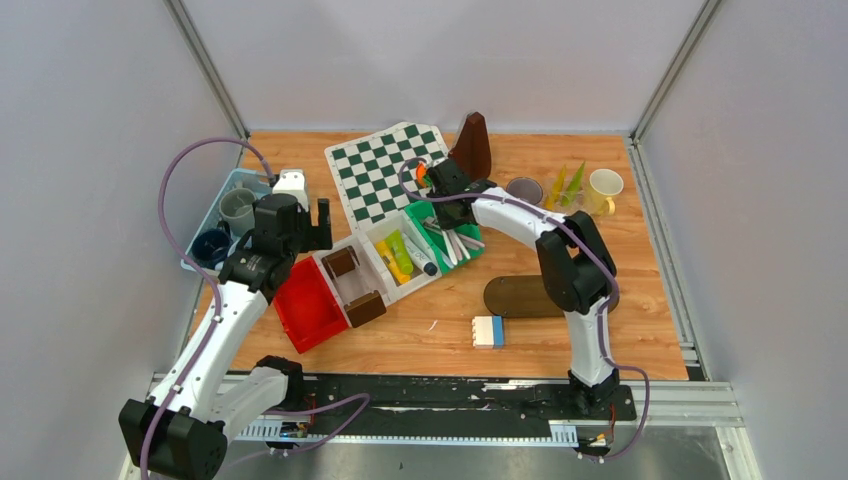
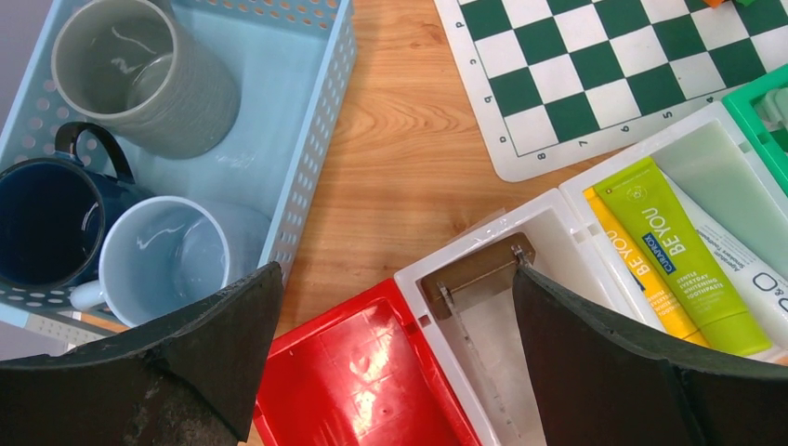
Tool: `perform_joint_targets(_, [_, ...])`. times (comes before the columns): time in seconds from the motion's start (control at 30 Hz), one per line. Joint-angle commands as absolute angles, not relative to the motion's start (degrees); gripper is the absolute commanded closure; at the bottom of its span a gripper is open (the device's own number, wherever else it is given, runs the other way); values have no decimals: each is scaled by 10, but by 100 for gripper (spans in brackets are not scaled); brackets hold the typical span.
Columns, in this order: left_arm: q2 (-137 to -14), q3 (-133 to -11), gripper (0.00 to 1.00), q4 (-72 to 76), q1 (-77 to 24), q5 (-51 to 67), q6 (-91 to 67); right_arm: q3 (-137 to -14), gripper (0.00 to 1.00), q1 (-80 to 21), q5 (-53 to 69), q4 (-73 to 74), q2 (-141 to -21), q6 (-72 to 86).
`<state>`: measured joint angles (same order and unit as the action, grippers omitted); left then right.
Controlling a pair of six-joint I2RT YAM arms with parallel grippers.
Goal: Prepare toiletry sets of a toothbrush and toothpaste on the tray
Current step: Pick up the toothbrush from the storage box.
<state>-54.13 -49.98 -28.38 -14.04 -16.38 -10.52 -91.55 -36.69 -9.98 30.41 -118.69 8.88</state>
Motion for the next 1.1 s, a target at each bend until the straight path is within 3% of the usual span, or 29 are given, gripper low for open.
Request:
perform_joint_targets(0.0, [-541, -497, 0, -263, -136, -156, -99, -919, 97, -370, -105, 306, -1133, 86])
perform_joint_targets(0.17, [-541, -498, 0, -263, -136, -155, -99, -916, 85, -371, -100, 305, -1144, 93])
perform_joint_targets(0.37, [-542, -498, 0, -264, -136, -154, -98, -914, 82, -371, -89, 305, -1164, 100])
perform_joint_targets(0.6, [-543, -498, 0, -264, -136, -153, -98, -911, 88, -371, -94, 306, -1165, 101])
perform_joint_targets(1.07, [-546, -498, 0, -264, -136, -148, -98, -918, 83, -370, -105, 306, -1186, 95])
